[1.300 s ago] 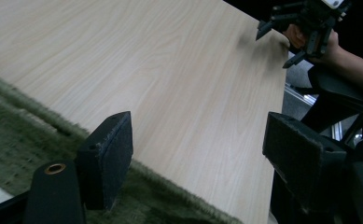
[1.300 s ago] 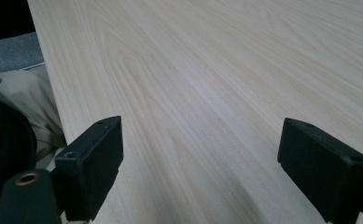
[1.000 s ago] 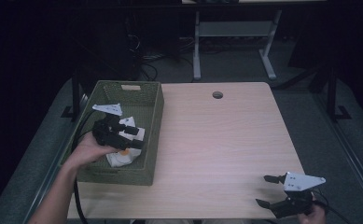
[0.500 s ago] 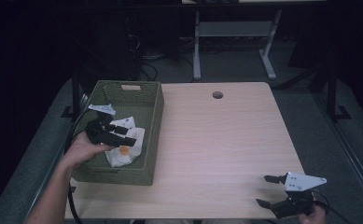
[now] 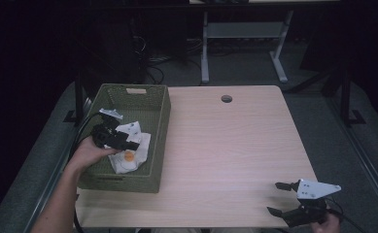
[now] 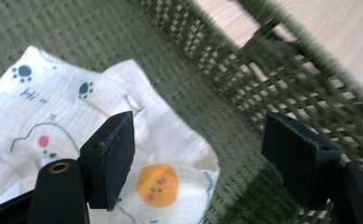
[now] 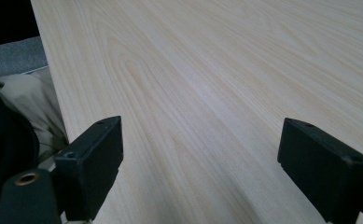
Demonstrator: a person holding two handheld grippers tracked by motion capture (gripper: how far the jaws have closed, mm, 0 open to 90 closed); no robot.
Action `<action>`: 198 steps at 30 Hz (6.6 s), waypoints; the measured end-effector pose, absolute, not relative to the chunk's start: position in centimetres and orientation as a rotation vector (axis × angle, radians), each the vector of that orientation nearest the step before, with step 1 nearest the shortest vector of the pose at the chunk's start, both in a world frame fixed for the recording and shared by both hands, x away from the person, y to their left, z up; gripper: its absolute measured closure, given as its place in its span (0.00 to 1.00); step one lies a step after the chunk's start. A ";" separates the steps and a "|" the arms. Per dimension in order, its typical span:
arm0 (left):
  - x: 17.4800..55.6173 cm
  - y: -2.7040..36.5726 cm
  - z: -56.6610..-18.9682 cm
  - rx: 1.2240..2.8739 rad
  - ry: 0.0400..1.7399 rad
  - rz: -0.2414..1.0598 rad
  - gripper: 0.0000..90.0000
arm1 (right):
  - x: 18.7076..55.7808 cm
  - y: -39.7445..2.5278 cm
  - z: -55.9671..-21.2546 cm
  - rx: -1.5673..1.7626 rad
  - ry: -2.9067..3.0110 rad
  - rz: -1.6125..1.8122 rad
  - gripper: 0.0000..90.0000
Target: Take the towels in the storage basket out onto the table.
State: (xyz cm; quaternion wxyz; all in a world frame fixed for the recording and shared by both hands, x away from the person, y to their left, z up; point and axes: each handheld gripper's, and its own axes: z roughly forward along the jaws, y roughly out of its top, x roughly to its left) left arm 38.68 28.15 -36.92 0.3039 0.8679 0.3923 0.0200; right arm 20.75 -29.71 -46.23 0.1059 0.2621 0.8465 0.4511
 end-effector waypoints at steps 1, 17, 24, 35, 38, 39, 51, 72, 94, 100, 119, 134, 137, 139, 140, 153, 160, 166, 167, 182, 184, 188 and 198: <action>38.9 28.2 -37.2 2.313 1.057 0.060 0.29 | 20.8 -29.7 -46.2 0.772 2.494 1.329 0.15; 40.4 28.3 -39.5 2.450 1.233 0.130 0.28 | 20.7 -29.9 -46.2 0.763 2.483 1.340 0.15; 40.9 28.0 -41.2 2.534 1.313 0.129 0.29 | 20.7 -29.9 -46.2 0.762 2.484 1.341 0.15; 41.3 27.7 -42.8 2.619 1.370 0.103 0.37 | 20.6 -29.6 -46.1 0.754 2.484 1.337 0.15; 41.4 27.5 -42.8 2.619 1.386 0.097 0.40 | 20.7 -29.6 -46.1 0.751 2.481 1.337 0.15; 41.5 27.3 -42.8 2.648 1.372 0.107 0.41 | 20.7 -29.6 -46.2 0.758 2.478 1.339 0.15; 41.6 27.3 -42.4 2.635 1.406 0.145 0.71 | 20.8 -29.3 -46.3 0.747 2.493 1.325 0.15; 40.6 28.6 -38.8 2.397 1.397 0.123 0.84 | 20.7 -29.4 -46.2 0.757 2.483 1.328 0.15; 38.5 30.3 -34.7 2.085 1.286 0.110 0.84 | 20.7 -29.4 -46.1 0.756 2.469 1.330 0.15; 38.3 30.6 -34.1 1.985 1.277 0.083 0.84 | 20.8 -29.4 -46.1 0.760 2.462 1.331 0.15; 38.1 30.7 -33.3 1.896 1.238 0.069 0.84 | 20.7 -29.5 -46.1 0.763 2.454 1.335 0.15; 38.0 29.0 -31.6 1.796 1.128 -0.005 0.84 | 20.6 -29.6 -46.0 0.762 2.440 1.346 0.15; 38.0 28.1 -31.2 1.813 1.103 -0.016 0.84 | 20.6 -29.6 -46.0 0.760 2.438 1.345 0.15; 37.9 27.8 -31.0 1.813 1.091 -0.015 0.84 | 20.6 -29.6 -46.0 0.758 2.439 1.346 0.15; 37.9 27.8 -31.0 1.813 1.091 -0.015 0.84 | 20.6 -29.6 -46.0 0.758 2.439 1.346 0.15; 37.7 25.1 -29.5 1.831 1.003 -0.033 0.84 | 20.6 -29.5 -45.9 0.755 2.441 1.348 0.15; 37.7 23.8 -29.1 1.844 0.965 -0.036 0.84 | 20.5 -29.5 -45.9 0.751 2.444 1.351 0.15; 37.7 22.9 -29.2 1.862 0.949 -0.047 0.84 | 20.5 -29.6 -45.9 0.750 2.444 1.353 0.15; 37.7 22.9 -29.2 1.862 0.949 -0.047 0.84 | 20.5 -29.6 -45.9 0.750 2.444 1.353 0.15; 38.2 20.1 -29.8 1.855 0.915 -0.087 0.84 | 20.5 -29.6 -45.8 0.749 2.441 1.365 0.15; 38.2 19.6 -29.9 1.864 0.910 -0.096 0.84 | 20.5 -29.6 -45.8 0.747 2.440 1.366 0.15; 38.3 18.5 -30.2 1.851 0.891 -0.124 0.84 | 20.4 -29.6 -45.8 0.746 2.436 1.367 0.15; 38.6 15.5 -30.8 1.882 0.846 -0.148 0.84 | 20.4 -29.7 -45.8 0.748 2.427 1.374 0.15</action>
